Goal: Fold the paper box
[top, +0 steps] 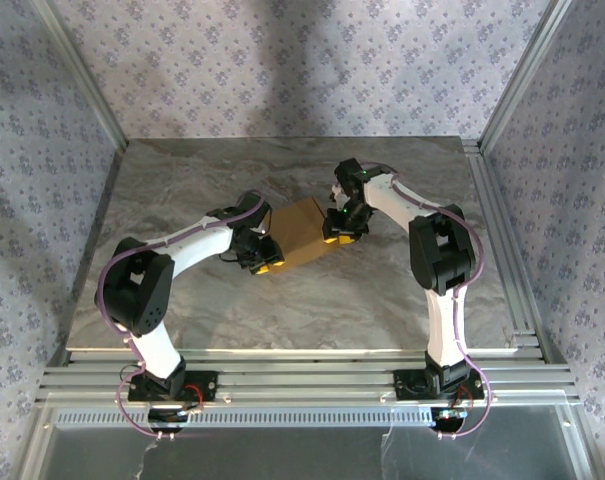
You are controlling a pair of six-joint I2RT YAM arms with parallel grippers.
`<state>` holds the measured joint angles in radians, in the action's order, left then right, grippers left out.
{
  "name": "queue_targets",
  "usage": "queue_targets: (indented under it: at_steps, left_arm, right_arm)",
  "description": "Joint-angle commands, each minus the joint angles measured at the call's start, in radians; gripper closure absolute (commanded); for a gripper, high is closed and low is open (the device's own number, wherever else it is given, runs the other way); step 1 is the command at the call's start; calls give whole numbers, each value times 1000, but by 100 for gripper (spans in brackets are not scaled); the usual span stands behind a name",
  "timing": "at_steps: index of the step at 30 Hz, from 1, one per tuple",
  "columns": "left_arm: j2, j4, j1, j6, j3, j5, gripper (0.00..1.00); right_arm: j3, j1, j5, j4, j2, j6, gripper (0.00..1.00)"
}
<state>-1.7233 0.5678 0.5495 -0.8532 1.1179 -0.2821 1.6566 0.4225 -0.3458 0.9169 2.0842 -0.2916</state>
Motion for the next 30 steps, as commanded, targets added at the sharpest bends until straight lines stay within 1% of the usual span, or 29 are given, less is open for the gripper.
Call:
queue_targets:
  at_steps: [1, 6, 19, 24, 26, 30]
  left_arm:
    - [-17, 15, -2, 22, 42, 8, 63]
    - [-19, 18, -2, 28, 46, 12, 63]
    - [-29, 37, -3, 64, 55, 40, 65]
    - [21, 75, -3, 72, 72, 68, 56]
    - [41, 102, -4, 75, 79, 72, 54]
    - [88, 153, -13, 75, 74, 76, 52]
  right_arm:
    - [-15, -8, -55, -19, 7, -35, 62]
    - [-25, -10, -46, -29, 23, -32, 63]
    - [-62, -30, -55, -131, 34, -41, 68]
    - [-54, -34, -58, -132, 34, -41, 68]
    - [-52, -34, -59, -129, 36, -40, 68]
    - [-51, -33, -61, -126, 36, -40, 68]
